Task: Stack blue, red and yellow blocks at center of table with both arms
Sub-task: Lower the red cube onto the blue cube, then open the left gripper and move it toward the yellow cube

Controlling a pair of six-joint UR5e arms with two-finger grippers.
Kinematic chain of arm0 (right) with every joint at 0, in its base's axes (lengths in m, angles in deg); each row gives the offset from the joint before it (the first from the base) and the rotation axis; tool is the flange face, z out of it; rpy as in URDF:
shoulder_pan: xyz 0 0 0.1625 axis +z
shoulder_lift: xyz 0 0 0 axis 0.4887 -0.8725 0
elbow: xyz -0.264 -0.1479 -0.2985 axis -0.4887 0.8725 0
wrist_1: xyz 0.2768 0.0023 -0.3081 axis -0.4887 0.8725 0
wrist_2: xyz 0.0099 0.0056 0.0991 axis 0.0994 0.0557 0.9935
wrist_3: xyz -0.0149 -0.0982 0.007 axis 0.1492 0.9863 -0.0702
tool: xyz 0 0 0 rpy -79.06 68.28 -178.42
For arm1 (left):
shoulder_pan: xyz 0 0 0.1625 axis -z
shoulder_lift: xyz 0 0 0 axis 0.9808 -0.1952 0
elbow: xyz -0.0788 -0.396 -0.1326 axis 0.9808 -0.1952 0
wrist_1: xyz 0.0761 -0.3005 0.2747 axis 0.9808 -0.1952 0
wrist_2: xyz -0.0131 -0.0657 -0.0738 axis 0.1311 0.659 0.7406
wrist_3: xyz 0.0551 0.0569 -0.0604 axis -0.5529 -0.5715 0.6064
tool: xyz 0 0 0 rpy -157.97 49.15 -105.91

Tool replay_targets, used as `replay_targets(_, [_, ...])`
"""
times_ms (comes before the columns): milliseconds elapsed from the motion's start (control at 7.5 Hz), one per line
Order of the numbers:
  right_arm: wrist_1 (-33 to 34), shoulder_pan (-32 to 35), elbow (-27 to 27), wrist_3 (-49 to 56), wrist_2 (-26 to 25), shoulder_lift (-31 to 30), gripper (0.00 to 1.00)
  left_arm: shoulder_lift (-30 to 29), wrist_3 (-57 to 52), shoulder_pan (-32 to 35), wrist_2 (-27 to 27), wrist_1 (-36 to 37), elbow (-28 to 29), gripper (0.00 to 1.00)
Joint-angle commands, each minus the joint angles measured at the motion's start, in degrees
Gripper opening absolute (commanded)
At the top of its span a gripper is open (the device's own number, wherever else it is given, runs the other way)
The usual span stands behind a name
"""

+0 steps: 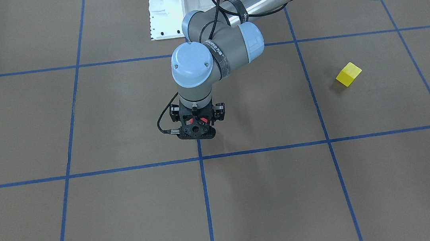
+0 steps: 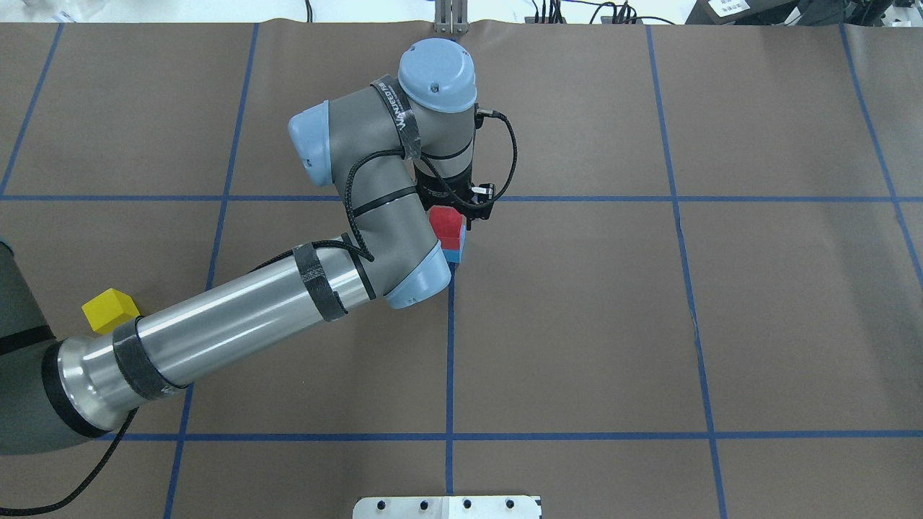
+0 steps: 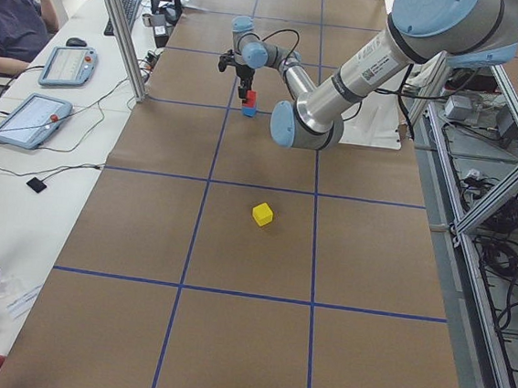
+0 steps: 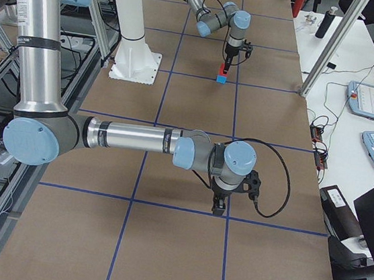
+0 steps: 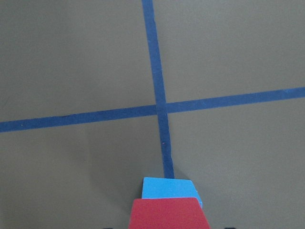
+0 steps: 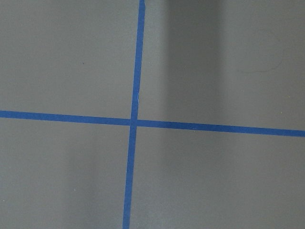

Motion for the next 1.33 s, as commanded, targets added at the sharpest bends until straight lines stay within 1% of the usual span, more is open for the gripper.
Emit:
replay_targets(0, [0.0, 0.0, 0.0, 0.0, 0.0, 0.0, 0.99, -0.1, 1.8, 0.0, 0.0, -1.1, -0.3, 0.99])
replay_targets(133, [0.0, 0.0, 0.1, 0.0, 0.0, 0.0, 0.99, 0.0, 1.8, 0.6, 0.0, -0.5, -1.6, 0.99])
replay_targets(267, [0.0, 0.0, 0.0, 0.0, 0.0, 0.1, 0.99, 0.7, 1.6, 2.8, 0.4, 1.2, -5.5, 0.99])
replay_targets(400, [0.0, 0.0, 0.1, 0.0, 0.0, 0.2, 0.99, 4.3, 0.2, 3.5, 0.5, 7.3, -13.3, 0.99])
replay_targets(533, [0.0, 0.0, 0.1, 0.0, 0.0, 0.4, 0.99, 11.4, -4.6, 4.9, 0.4, 11.4, -23.8, 1.0])
replay_targets(667, [0.0, 0.0, 0.1, 0.0, 0.0, 0.4, 0.99, 22.3, -8.5, 6.9, 0.4, 11.6, -35.0, 1.0])
replay_targets(800, [0.0, 0.0, 0.2, 0.0, -0.1, 0.4, 0.99, 30.2, -13.6, 9.6, 0.5, 11.8, -42.1, 1.0])
replay_targets(1067, [-0.1, -0.1, 0.1, 0.0, -0.2, 0.4, 0.99, 46.4, -14.1, 12.0, 0.6, 11.7, -52.2, 1.0])
replay_targets(1200, [-0.1, 0.0, 0.0, 0.0, -0.2, 0.4, 0.99, 54.5, -14.0, 12.0, 0.3, 10.3, -57.6, 1.0])
